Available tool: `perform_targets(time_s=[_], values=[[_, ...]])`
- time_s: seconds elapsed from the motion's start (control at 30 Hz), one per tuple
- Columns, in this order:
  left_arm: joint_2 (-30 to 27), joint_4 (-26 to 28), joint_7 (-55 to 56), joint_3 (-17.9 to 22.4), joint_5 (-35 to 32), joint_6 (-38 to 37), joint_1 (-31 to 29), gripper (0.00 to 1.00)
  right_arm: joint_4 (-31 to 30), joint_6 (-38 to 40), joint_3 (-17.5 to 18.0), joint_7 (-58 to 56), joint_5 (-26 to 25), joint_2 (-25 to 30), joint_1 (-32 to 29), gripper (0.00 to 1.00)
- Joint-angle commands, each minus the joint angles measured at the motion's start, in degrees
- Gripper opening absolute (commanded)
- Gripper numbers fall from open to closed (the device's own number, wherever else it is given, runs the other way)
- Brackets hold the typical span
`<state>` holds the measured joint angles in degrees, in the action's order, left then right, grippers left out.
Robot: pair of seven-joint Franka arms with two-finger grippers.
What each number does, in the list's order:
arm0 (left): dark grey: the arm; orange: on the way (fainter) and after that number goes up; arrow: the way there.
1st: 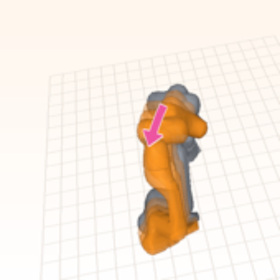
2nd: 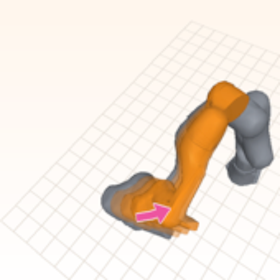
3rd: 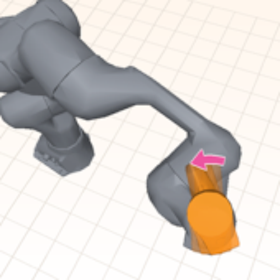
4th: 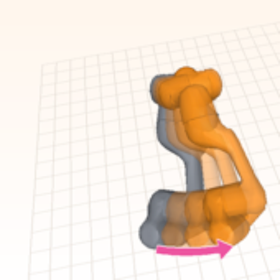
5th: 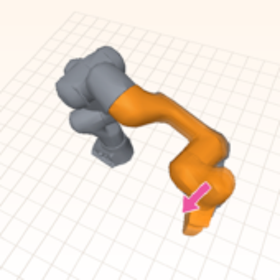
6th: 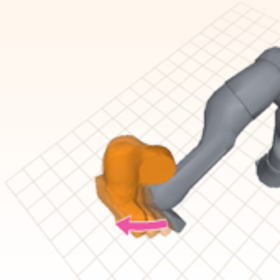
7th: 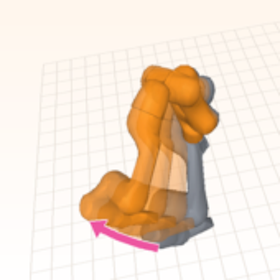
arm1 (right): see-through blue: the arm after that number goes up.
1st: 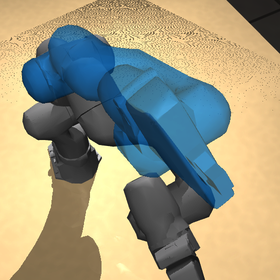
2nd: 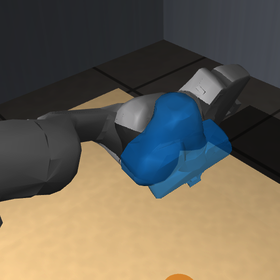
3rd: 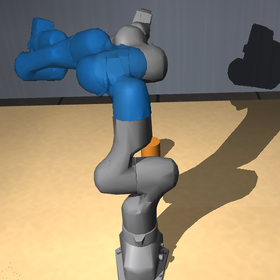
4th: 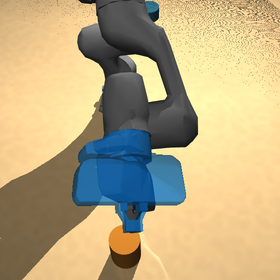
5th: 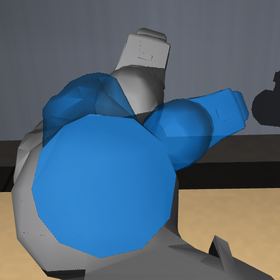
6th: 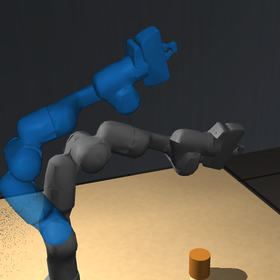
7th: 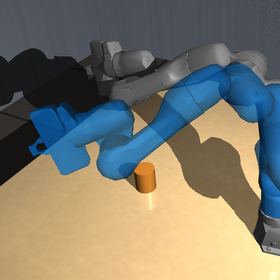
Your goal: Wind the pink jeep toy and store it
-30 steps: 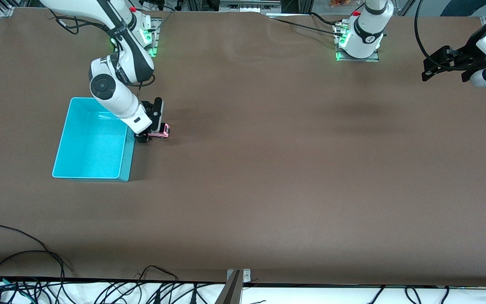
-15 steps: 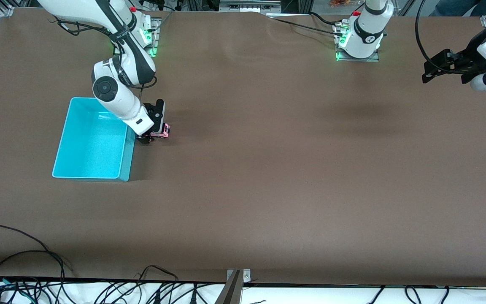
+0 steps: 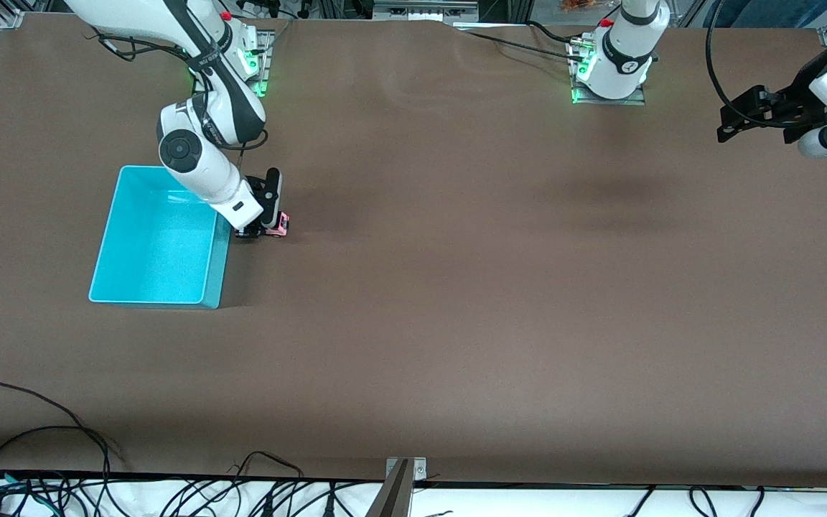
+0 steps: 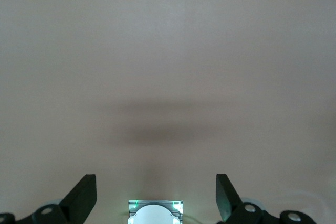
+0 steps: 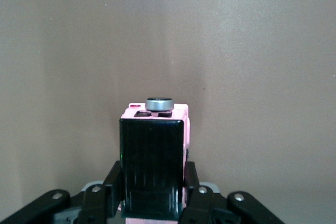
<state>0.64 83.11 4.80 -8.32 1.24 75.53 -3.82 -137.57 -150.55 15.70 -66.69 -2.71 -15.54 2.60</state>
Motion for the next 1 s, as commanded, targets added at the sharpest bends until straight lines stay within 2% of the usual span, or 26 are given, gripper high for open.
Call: perform_targets(time_s=[0.0, 0.13, 0.23, 0.57, 0.73, 0.97], values=[[-0.5, 1.4, -4.2, 0.1, 1.5, 2.0, -1.2, 1.00, 0.2, -0.4, 0.5, -0.4, -1.1, 1.4, -0.1, 0.00], [-0.9, 1.8, -4.8, 0.1, 1.7, 2.4, -1.7, 1.00, 2.5, 2.4, 2.7, -0.1, -1.0, 2.0, -0.1, 0.00], [-0.8, 1.6, -4.8, 0.1, 1.7, 2.4, -1.7, 1.00, 5.7, 5.5, 2.9, 0.0, -1.0, 2.0, -0.1, 0.00], [-0.6, 1.4, -4.1, 0.1, 1.7, 2.2, -1.7, 1.00, 22.2, 23.8, 3.5, -0.2, -0.9, 1.6, -0.2, 0.00], [-0.6, 1.4, -4.1, 0.1, 1.7, 2.2, -1.7, 1.00, 27.9, 29.7, 2.1, -0.5, -0.9, 1.6, -0.8, 0.00], [-0.6, 1.4, -4.1, 0.1, 1.7, 2.2, -1.7, 1.00, 31.4, 36.5, -2.9, -5.3, -0.4, 1.9, -0.8, 0.00]])
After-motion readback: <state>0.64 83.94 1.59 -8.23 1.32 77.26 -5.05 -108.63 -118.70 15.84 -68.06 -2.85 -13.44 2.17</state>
